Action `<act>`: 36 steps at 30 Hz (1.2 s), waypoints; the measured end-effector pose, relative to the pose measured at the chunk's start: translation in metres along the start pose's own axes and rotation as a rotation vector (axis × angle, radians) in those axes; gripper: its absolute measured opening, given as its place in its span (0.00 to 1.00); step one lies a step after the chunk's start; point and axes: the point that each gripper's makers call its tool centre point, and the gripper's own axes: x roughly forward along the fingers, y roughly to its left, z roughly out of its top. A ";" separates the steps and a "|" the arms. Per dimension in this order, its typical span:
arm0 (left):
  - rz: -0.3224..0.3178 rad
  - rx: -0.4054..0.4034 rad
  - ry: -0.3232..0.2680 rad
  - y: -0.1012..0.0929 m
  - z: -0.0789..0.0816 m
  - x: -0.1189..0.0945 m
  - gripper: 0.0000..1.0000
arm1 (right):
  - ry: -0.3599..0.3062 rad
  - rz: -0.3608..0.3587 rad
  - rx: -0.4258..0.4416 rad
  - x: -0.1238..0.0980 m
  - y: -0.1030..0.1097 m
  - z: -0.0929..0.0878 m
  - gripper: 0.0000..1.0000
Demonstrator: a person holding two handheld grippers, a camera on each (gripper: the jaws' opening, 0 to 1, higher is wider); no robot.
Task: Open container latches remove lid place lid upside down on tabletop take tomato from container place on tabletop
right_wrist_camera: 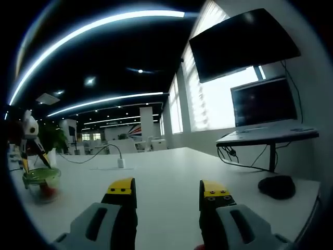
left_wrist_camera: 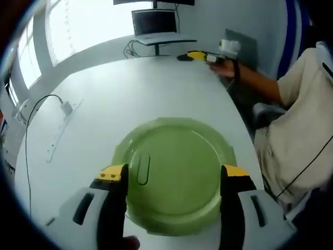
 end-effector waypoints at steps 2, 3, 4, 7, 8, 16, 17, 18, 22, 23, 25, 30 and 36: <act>-0.002 -0.001 0.009 -0.001 -0.001 0.002 0.63 | -0.002 0.000 0.001 0.000 0.000 0.001 0.43; -0.005 -0.002 0.015 -0.001 -0.002 0.002 0.63 | -0.002 0.001 0.002 0.000 0.000 0.001 0.43; -0.010 0.000 0.021 -0.002 -0.003 0.003 0.63 | -0.003 0.000 0.002 0.000 -0.001 0.001 0.43; -0.015 -0.006 0.018 -0.002 -0.001 0.004 0.63 | -0.007 0.001 0.002 -0.001 -0.001 0.002 0.43; -0.017 -0.005 0.018 -0.002 -0.001 0.004 0.63 | -0.006 0.000 0.002 -0.002 -0.001 0.002 0.43; -0.011 0.022 0.077 -0.002 -0.002 0.006 0.63 | -0.011 0.001 0.005 -0.003 -0.002 0.004 0.43; -0.013 0.026 0.082 -0.002 -0.003 0.006 0.63 | -0.012 0.001 0.005 -0.003 -0.001 0.005 0.43; -0.013 0.027 0.084 -0.002 -0.003 0.006 0.63 | -0.012 0.002 0.004 -0.003 -0.001 0.005 0.43; -0.014 0.027 0.088 -0.003 -0.003 0.006 0.63 | -0.019 0.008 0.004 -0.003 0.001 0.008 0.43; -0.014 0.028 0.087 -0.003 -0.003 0.006 0.63 | -0.030 0.019 0.006 -0.003 0.003 0.011 0.44; -0.014 0.028 0.086 -0.004 -0.003 0.006 0.63 | -0.038 0.035 0.003 -0.003 0.007 0.014 0.45; -0.018 0.034 0.088 -0.004 -0.002 0.007 0.64 | -0.137 0.157 -0.089 -0.004 0.039 0.040 0.47; -0.020 0.039 0.097 -0.002 -0.003 0.007 0.64 | -0.293 0.421 -0.266 -0.018 0.124 0.076 0.47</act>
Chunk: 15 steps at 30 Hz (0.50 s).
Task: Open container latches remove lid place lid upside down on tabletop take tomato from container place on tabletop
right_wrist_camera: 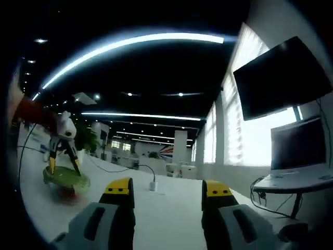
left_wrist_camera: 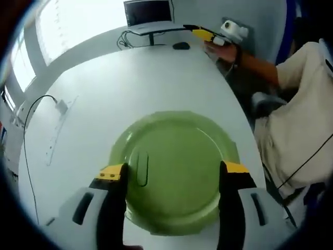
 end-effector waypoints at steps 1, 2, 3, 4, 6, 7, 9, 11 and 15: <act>0.000 0.001 -0.001 0.001 0.000 0.000 0.64 | -0.015 0.036 -0.014 0.004 0.011 0.005 0.47; 0.000 0.000 -0.001 0.001 0.000 0.000 0.64 | -0.029 0.070 -0.031 0.008 0.021 0.010 0.47; 0.000 0.000 -0.001 0.002 0.000 0.000 0.64 | -0.041 0.093 -0.047 0.011 0.030 0.013 0.47; 0.000 0.001 -0.001 0.001 0.000 0.000 0.64 | -0.050 0.116 -0.062 0.014 0.038 0.016 0.47; -0.001 0.002 0.002 0.000 0.000 0.000 0.64 | -0.058 0.155 -0.073 0.017 0.050 0.017 0.47; -0.001 0.002 0.004 -0.001 0.000 0.000 0.64 | -0.061 0.171 -0.072 0.019 0.056 0.018 0.47; -0.001 0.002 0.008 -0.001 0.000 0.000 0.64 | -0.065 0.202 -0.084 0.021 0.065 0.019 0.47; -0.001 0.003 0.009 0.000 0.000 -0.001 0.64 | -0.067 0.213 -0.090 0.023 0.070 0.021 0.47; -0.002 0.004 0.008 -0.001 0.000 -0.001 0.64 | -0.083 0.247 -0.096 0.024 0.080 0.028 0.47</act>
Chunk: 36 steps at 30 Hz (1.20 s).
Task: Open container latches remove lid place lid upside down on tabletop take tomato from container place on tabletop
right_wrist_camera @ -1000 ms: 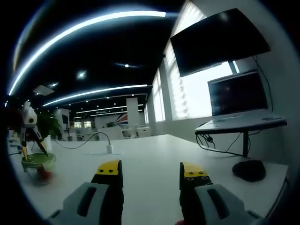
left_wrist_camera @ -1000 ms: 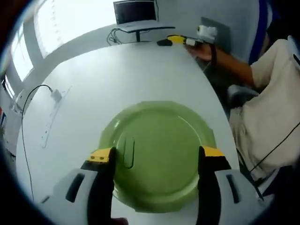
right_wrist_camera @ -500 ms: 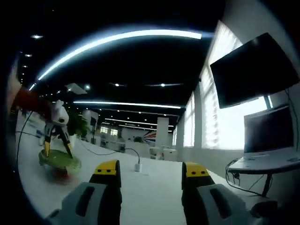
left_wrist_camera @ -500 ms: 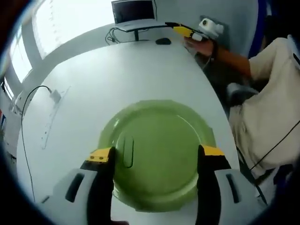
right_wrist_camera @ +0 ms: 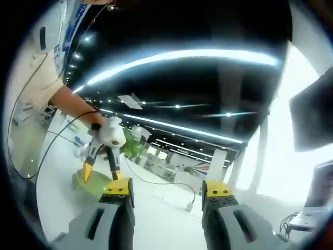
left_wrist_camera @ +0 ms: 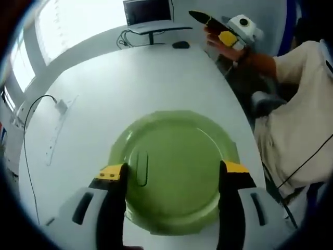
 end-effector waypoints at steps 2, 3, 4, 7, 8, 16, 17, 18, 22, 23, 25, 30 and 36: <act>-0.001 0.002 0.001 0.000 0.000 0.000 0.64 | -0.005 0.021 -0.010 0.002 0.005 0.004 0.47; -0.001 0.002 0.002 0.000 0.000 0.000 0.64 | -0.006 0.032 -0.018 0.003 0.008 0.005 0.47; -0.001 0.001 0.002 0.000 0.000 0.000 0.64 | -0.005 0.040 -0.021 0.004 0.010 0.006 0.47; 0.000 0.002 0.002 -0.006 0.000 0.000 0.64 | -0.011 0.072 -0.037 0.007 0.019 0.010 0.47; 0.000 0.002 0.002 -0.007 0.000 0.000 0.64 | -0.013 0.083 -0.041 0.008 0.021 0.011 0.47; 0.000 0.004 0.011 -0.011 0.000 0.001 0.65 | -0.012 0.171 -0.057 0.018 0.052 0.008 0.47; 0.000 0.005 0.012 -0.011 -0.001 0.001 0.65 | -0.015 0.191 -0.068 0.019 0.059 0.007 0.47; 0.000 0.005 0.012 -0.012 -0.001 0.001 0.65 | -0.019 0.211 -0.072 0.020 0.065 0.007 0.47; 0.002 0.000 0.004 -0.012 -0.001 0.001 0.65 | -0.001 0.259 -0.075 0.026 0.085 -0.006 0.47; 0.003 0.001 0.006 -0.012 -0.002 0.000 0.65 | 0.003 0.270 -0.079 0.026 0.090 -0.008 0.46; 0.003 0.002 0.007 -0.013 -0.002 0.001 0.65 | -0.005 0.291 -0.075 0.026 0.098 -0.010 0.45; 0.002 0.005 0.001 -0.015 -0.002 0.000 0.65 | -0.012 0.346 -0.105 0.028 0.121 -0.013 0.44; 0.000 0.010 0.006 -0.015 -0.003 0.000 0.65 | 0.010 0.414 -0.121 0.029 0.147 -0.024 0.44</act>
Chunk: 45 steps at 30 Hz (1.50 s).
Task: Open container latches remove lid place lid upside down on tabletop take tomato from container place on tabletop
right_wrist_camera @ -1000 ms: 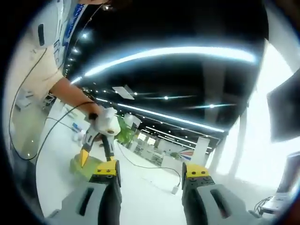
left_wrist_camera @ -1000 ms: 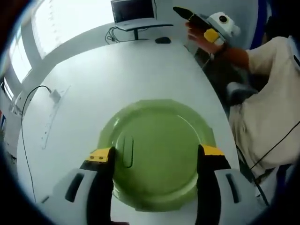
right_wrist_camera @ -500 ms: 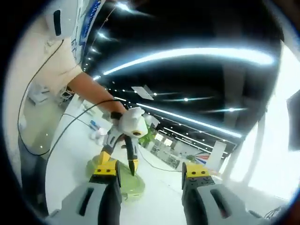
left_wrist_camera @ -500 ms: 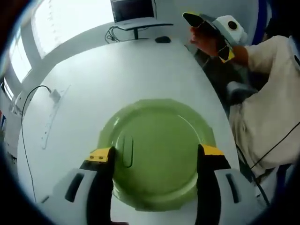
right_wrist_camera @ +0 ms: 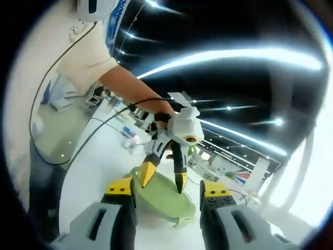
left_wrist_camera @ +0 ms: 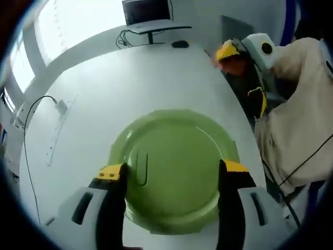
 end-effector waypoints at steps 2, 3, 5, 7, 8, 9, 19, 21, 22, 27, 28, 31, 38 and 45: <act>0.000 -0.001 -0.003 0.001 0.000 0.000 0.65 | -0.007 0.017 -0.018 0.002 0.007 0.001 0.44; -0.001 -0.001 -0.004 0.001 0.000 0.000 0.65 | -0.010 0.029 -0.035 0.004 0.012 0.002 0.44; -0.002 0.002 -0.003 0.001 0.000 0.000 0.65 | -0.008 0.063 -0.092 0.007 0.022 0.002 0.44; -0.003 0.003 0.000 0.004 -0.001 0.000 0.65 | -0.021 0.082 -0.108 0.010 0.031 0.004 0.43; -0.003 0.003 0.001 0.005 -0.001 0.001 0.65 | -0.023 0.089 -0.119 0.012 0.034 0.004 0.43; -0.003 0.003 0.001 0.008 -0.001 0.001 0.65 | -0.026 0.095 -0.127 0.013 0.038 0.003 0.43; -0.004 0.008 0.008 0.013 -0.002 0.002 0.65 | -0.041 0.155 -0.268 0.026 0.060 -0.002 0.41; -0.004 0.008 0.008 0.014 -0.002 0.002 0.65 | -0.042 0.161 -0.287 0.028 0.062 -0.004 0.41; -0.004 0.008 0.007 0.014 -0.002 0.002 0.65 | -0.041 0.162 -0.300 0.029 0.063 -0.006 0.40; -0.004 0.008 0.004 0.017 -0.003 0.002 0.65 | -0.042 0.163 -0.320 0.031 0.063 -0.009 0.39; -0.004 0.008 0.005 0.018 -0.003 0.002 0.65 | -0.043 0.165 -0.323 0.032 0.063 -0.010 0.39; -0.004 0.010 0.007 0.016 -0.002 0.002 0.65 | -0.047 0.173 -0.380 0.034 0.066 -0.011 0.38; -0.004 0.010 0.008 0.019 -0.002 0.002 0.65 | -0.060 0.203 -0.517 0.043 0.074 -0.018 0.34; -0.004 0.010 0.004 0.019 -0.002 0.002 0.65 | -0.088 0.220 -0.612 0.051 0.079 -0.015 0.31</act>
